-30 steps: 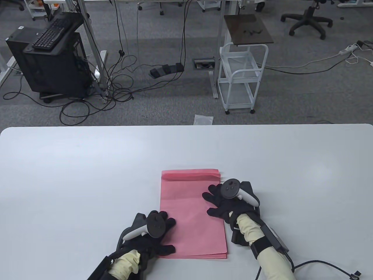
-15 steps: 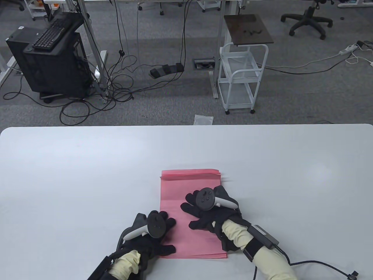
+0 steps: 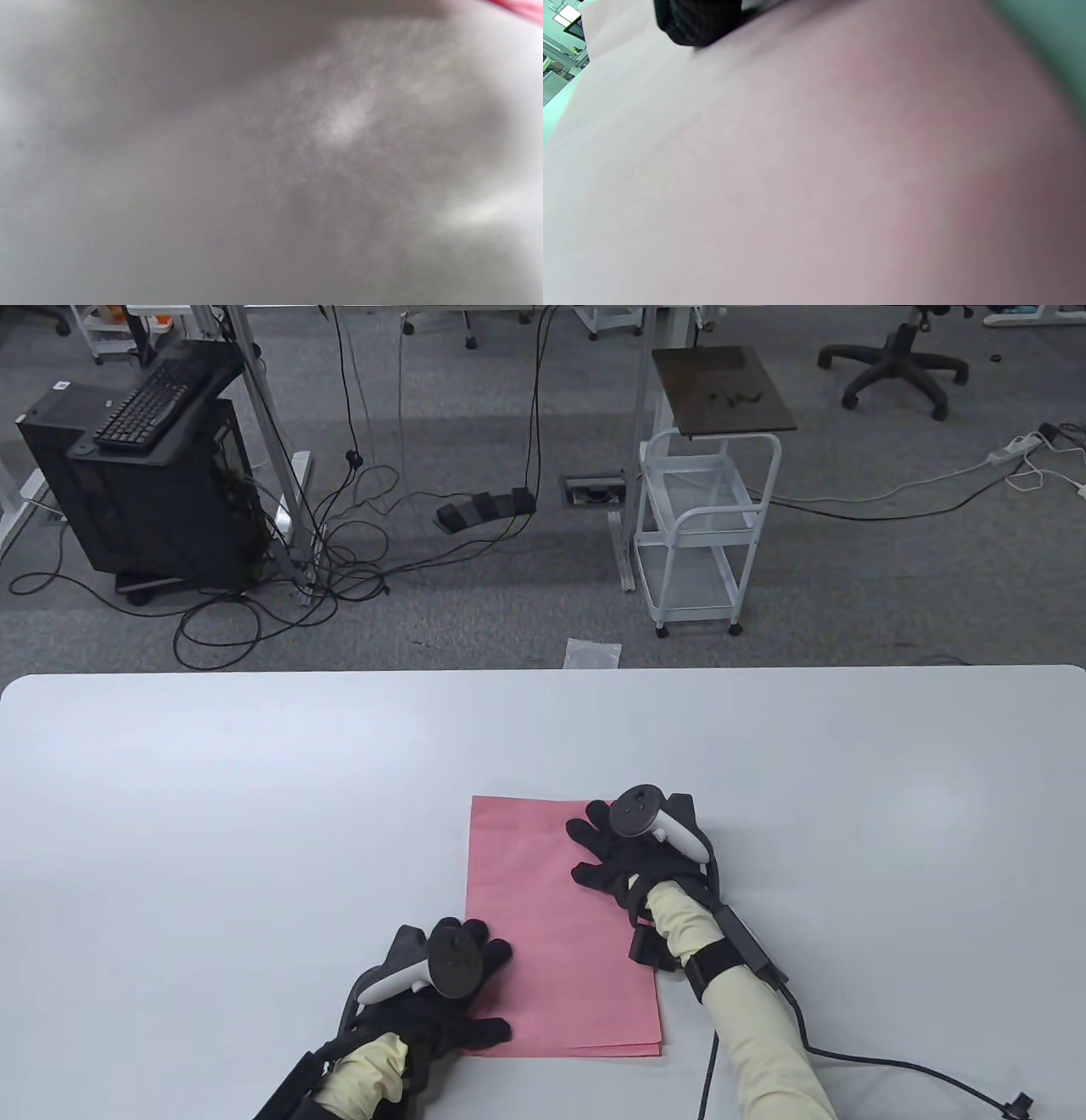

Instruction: Unfold complexly folded papers and stack

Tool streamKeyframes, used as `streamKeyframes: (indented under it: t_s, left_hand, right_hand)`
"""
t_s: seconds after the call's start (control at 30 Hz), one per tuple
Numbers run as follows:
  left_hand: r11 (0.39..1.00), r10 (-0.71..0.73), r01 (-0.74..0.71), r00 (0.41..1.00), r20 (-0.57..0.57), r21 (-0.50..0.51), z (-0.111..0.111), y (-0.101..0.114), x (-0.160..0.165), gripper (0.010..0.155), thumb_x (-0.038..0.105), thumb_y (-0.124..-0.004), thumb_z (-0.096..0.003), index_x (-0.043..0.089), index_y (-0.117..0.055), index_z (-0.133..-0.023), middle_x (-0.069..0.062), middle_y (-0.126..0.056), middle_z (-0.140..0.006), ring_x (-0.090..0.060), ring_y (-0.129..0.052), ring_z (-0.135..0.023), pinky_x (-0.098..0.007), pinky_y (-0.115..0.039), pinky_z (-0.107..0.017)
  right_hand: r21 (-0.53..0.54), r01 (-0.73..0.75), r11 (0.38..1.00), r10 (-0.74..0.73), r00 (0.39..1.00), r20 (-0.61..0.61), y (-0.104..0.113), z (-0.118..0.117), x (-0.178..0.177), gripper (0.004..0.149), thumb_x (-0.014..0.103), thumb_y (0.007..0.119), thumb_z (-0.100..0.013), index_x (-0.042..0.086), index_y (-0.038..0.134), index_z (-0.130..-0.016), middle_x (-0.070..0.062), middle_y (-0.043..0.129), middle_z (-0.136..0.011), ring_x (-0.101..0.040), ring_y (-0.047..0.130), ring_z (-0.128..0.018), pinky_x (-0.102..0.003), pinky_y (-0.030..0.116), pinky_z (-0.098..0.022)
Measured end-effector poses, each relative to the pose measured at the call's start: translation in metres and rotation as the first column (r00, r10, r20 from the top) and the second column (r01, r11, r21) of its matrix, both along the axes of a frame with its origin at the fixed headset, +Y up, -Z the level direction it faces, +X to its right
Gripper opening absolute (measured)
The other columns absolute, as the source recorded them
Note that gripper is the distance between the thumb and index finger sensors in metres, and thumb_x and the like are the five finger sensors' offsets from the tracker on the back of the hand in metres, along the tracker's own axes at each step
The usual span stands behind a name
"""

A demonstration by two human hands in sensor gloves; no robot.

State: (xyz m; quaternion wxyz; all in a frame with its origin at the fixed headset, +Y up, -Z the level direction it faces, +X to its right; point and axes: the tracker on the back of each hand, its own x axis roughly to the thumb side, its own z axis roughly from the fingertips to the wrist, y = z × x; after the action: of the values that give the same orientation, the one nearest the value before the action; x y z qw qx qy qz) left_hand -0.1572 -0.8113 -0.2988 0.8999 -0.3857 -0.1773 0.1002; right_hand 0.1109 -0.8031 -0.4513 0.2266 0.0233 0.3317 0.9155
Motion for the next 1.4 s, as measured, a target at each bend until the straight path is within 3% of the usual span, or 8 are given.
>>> streamKeyframes:
  t_s: [0.27, 0.4, 0.5, 0.67, 0.77, 1.07, 1.23, 1.4]
  left_hand:
    - [1.0, -0.003, 0.003, 1.0, -0.002, 0.004, 0.0, 0.0, 0.0, 0.09, 0.07, -0.057, -0.0448, 0.047, 0.012, -0.098, 0.017, 0.032, -0.1, -0.017, 0.033, -0.093, -0.047, 0.021, -0.062]
    - [1.0, -0.004, 0.004, 1.0, 0.002, 0.008, 0.0, 0.0, 0.0, 0.09, 0.07, -0.056, -0.0449, 0.047, 0.012, -0.098, 0.017, 0.032, -0.1, -0.018, 0.033, -0.093, -0.047, 0.02, -0.062]
    - [1.0, -0.003, 0.003, 1.0, 0.002, 0.006, 0.0, 0.0, 0.0, 0.09, 0.069, -0.056, -0.045, 0.047, 0.012, -0.098, 0.017, 0.032, -0.1, -0.018, 0.033, -0.093, -0.047, 0.02, -0.062]
    - [1.0, -0.001, 0.001, 1.0, 0.001, 0.004, 0.0, 0.0, 0.0, 0.09, 0.07, -0.057, -0.045, 0.047, 0.012, -0.098, 0.017, 0.032, -0.1, -0.017, 0.033, -0.093, -0.047, 0.02, -0.062]
    - [1.0, 0.005, -0.005, 1.0, 0.001, -0.001, 0.0, 0.0, 0.0, 0.09, 0.069, -0.058, -0.045, 0.047, 0.011, -0.098, 0.017, 0.031, -0.1, -0.017, 0.033, -0.093, -0.047, 0.02, -0.062]
    - [0.999, 0.035, -0.035, 0.999, -0.011, 0.025, -0.003, 0.005, 0.0, 0.087, 0.067, -0.061, -0.0474, 0.045, 0.004, -0.101, 0.015, 0.025, -0.103, -0.02, 0.027, -0.096, -0.049, 0.016, -0.063]
    - [0.986, -0.008, 0.006, 1.0, 0.011, 0.165, 0.001, 0.03, 0.039, 0.077, 0.059, -0.055, -0.0557, 0.034, -0.004, -0.107, 0.006, 0.016, -0.11, -0.029, 0.02, -0.1, -0.057, 0.011, -0.063]
    - [0.997, 0.029, -0.031, 0.999, 0.025, 0.064, 0.013, 0.016, 0.073, 0.08, 0.059, -0.056, -0.0551, 0.032, -0.003, -0.108, 0.006, 0.015, -0.111, -0.028, 0.022, -0.099, -0.057, 0.011, -0.064]
  right_hand:
    - [-0.026, 0.059, 0.998, -0.06, 0.997, -0.05, 0.016, 0.004, -0.001, 0.065, 0.052, 0.065, -0.05, 0.05, 0.028, -0.103, 0.028, 0.003, -0.112, 0.003, -0.013, -0.1, -0.044, -0.016, -0.068]
    - [0.148, 0.113, 0.983, -0.076, 0.969, -0.234, 0.039, 0.049, 0.001, 0.071, 0.055, 0.066, -0.048, 0.05, 0.022, -0.104, 0.028, -0.004, -0.111, 0.002, -0.017, -0.098, -0.044, -0.016, -0.068]
    - [0.127, 0.012, 0.992, 0.036, 0.932, -0.362, 0.043, 0.091, 0.005, 0.072, 0.056, 0.066, -0.048, 0.048, 0.023, -0.106, 0.025, -0.003, -0.112, -0.001, -0.016, -0.099, -0.045, -0.015, -0.068]
    - [0.073, -0.122, 0.99, 0.14, 0.927, -0.347, 0.02, 0.133, 0.014, 0.073, 0.056, 0.066, -0.048, 0.044, 0.023, -0.106, 0.02, 0.002, -0.114, -0.007, -0.011, -0.102, -0.048, -0.013, -0.068]
    - [0.021, -0.167, 0.986, 0.163, 0.92, -0.357, 0.006, 0.137, 0.017, 0.075, 0.058, 0.061, -0.046, 0.049, 0.009, -0.1, 0.025, -0.01, -0.107, -0.007, -0.016, -0.098, -0.048, -0.012, -0.068]
    - [-0.017, 0.009, 1.0, -0.013, 0.971, -0.24, -0.003, 0.137, 0.025, 0.074, 0.052, 0.071, -0.045, 0.052, 0.022, -0.101, 0.03, 0.0, -0.109, 0.001, -0.014, -0.099, -0.043, -0.016, -0.067]
    - [-0.016, -0.004, 1.0, 0.0, 0.969, -0.249, -0.002, 0.137, 0.025, 0.074, 0.052, 0.071, -0.046, 0.052, 0.021, -0.101, 0.03, 0.0, -0.109, 0.0, -0.013, -0.099, -0.044, -0.015, -0.067]
    - [-0.02, 0.012, 1.0, -0.017, 0.97, -0.241, -0.003, 0.137, 0.025, 0.074, 0.052, 0.071, -0.046, 0.052, 0.022, -0.101, 0.03, 0.0, -0.108, 0.001, -0.014, -0.098, -0.043, -0.016, -0.067]
